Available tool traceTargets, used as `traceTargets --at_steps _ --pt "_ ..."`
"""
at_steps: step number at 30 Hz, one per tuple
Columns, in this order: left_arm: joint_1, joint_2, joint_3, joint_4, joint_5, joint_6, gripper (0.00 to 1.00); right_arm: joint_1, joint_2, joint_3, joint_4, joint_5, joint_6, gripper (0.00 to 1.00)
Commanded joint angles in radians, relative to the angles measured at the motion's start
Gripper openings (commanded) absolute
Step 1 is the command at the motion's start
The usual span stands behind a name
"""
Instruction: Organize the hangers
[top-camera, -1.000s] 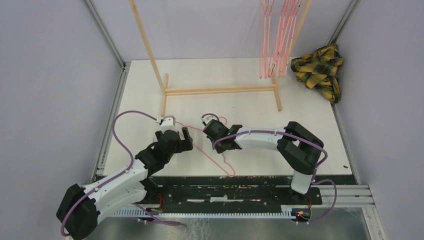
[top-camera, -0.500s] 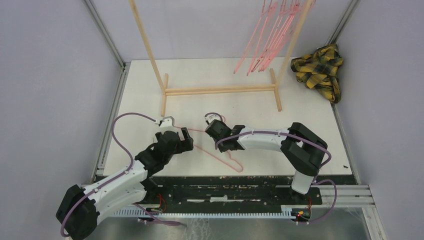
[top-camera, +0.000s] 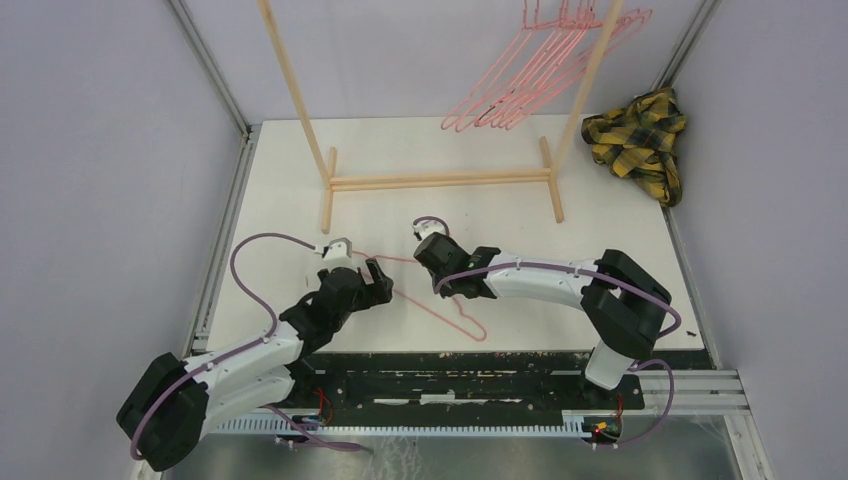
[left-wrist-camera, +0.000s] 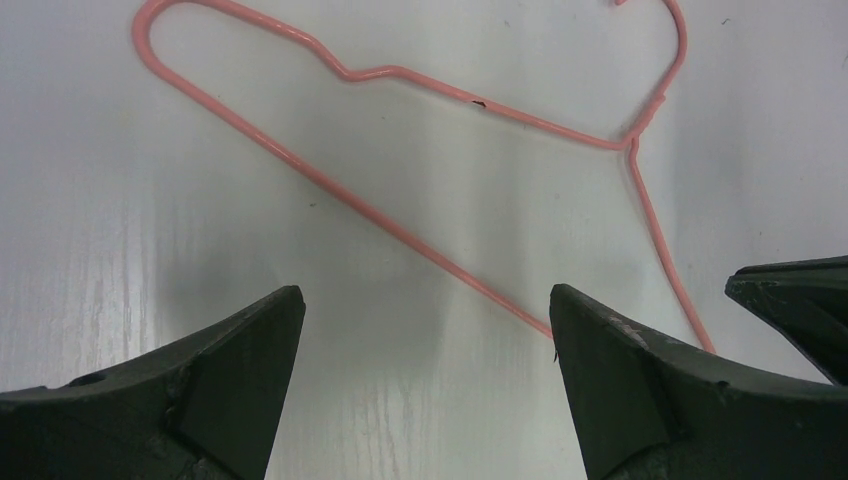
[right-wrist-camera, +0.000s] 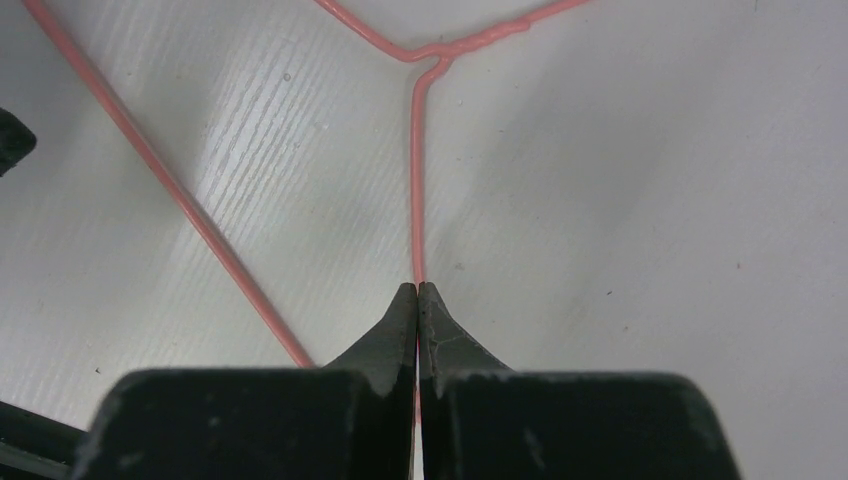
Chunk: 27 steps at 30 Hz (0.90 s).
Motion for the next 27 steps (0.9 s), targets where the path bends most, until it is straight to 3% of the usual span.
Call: traceTargets --at_steps 1,2,5,11,17,27 --pt "0.004 0.065 0.019 0.128 0.003 -0.058 0.99 -0.003 -0.021 0.037 0.010 0.017 -0.012 0.01" --pt "0.003 0.082 0.025 0.130 0.002 -0.060 0.99 -0.003 -0.013 0.041 0.007 0.019 -0.015 0.01" --pt "0.004 0.111 0.036 0.130 0.006 -0.065 0.99 -0.003 0.014 0.053 0.010 0.005 -0.023 0.21" --pt "0.005 0.092 0.073 0.065 0.000 -0.067 0.99 -0.006 0.097 0.136 -0.015 -0.054 -0.044 0.41" --pt "0.004 0.039 0.110 -0.012 -0.012 -0.068 0.99 -0.028 0.168 0.241 -0.051 -0.064 -0.063 0.43" --pt "0.004 -0.027 0.099 -0.049 -0.025 -0.071 0.99 -0.111 0.222 0.245 -0.015 -0.135 -0.063 0.43"
